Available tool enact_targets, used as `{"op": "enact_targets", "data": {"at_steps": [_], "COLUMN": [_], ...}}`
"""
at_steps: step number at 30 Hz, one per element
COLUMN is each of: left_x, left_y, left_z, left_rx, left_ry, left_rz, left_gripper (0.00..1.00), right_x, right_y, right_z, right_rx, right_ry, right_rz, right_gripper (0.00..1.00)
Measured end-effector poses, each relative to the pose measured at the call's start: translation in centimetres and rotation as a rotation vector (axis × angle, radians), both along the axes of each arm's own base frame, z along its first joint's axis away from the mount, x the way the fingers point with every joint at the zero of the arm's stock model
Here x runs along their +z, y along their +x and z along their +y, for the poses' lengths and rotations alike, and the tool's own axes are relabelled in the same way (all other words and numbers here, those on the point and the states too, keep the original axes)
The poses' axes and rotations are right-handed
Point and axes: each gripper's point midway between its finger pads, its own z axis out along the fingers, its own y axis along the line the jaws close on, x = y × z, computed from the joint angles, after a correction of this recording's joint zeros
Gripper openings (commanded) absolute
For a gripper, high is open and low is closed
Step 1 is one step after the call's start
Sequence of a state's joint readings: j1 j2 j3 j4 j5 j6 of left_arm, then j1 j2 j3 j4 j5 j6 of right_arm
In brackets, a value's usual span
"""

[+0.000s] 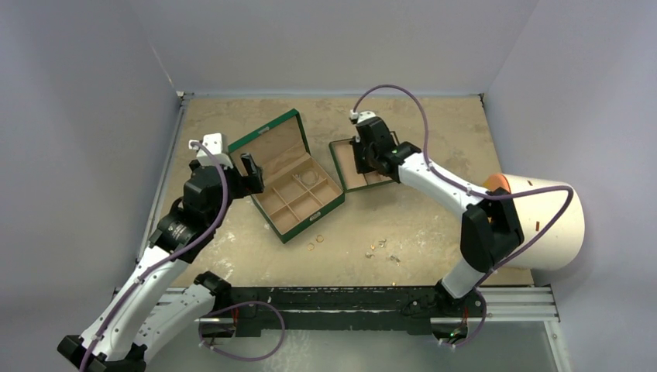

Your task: Organize the mixed jewelry

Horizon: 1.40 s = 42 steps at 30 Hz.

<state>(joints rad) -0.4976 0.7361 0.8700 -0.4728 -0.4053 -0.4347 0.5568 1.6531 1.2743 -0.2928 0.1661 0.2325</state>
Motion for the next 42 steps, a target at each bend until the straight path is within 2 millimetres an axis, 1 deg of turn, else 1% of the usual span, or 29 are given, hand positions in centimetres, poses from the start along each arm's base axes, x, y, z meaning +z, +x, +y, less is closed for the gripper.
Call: {"op": "enact_targets", "data": {"at_steps": [2,8,13,17,20,25,30,35,42], "left_x": [0.2,0.7,1.5,2.4,3.2,4.2,4.9,5.0,5.1], "left_y": [-0.1,-0.3,-0.8,-1.4,-1.8,-2.6,-3.2,-3.4,-3.5], "left_z": [0.2,1.0,2.3,3.4,4.4,5.9,6.9,7.3,7.4], "left_rx": [0.007,0.04,0.096,0.147,0.189,0.258,0.301,0.32,0.324], "left_ry": [-0.001,-0.002,-0.009,-0.026,-0.038,-0.062,-0.082,-0.088,-0.091], "left_rz": [-0.006,-0.029,-0.059,-0.097,-0.128,-0.172,-0.203,-0.211,-0.216], "left_gripper": [0.9,0.9,0.9,0.9,0.9,0.9,0.9,0.9,0.9], "right_x": [0.7,2.6,3.3,3.5,3.0,1.4,-0.3,-1.5,-2.5], "right_y": [-0.9,-4.1,-6.6,-7.2,-7.5,-8.1,-8.3,-8.3,-7.6], "right_z": [1.6,7.3,10.3,12.6,14.2,16.1,17.4,18.0,18.4], "right_rx": [0.049,0.217,0.321,0.374,0.41,0.449,0.465,0.465,0.442], "right_ry": [-0.011,-0.018,-0.022,-0.03,-0.046,-0.095,-0.144,-0.184,-0.226], "right_rz": [-0.011,-0.05,-0.059,-0.066,-0.063,-0.035,-0.017,-0.005,-0.006], "right_gripper": [0.0,0.0,0.0,0.0,0.0,0.0,0.0,0.0,0.0]}}
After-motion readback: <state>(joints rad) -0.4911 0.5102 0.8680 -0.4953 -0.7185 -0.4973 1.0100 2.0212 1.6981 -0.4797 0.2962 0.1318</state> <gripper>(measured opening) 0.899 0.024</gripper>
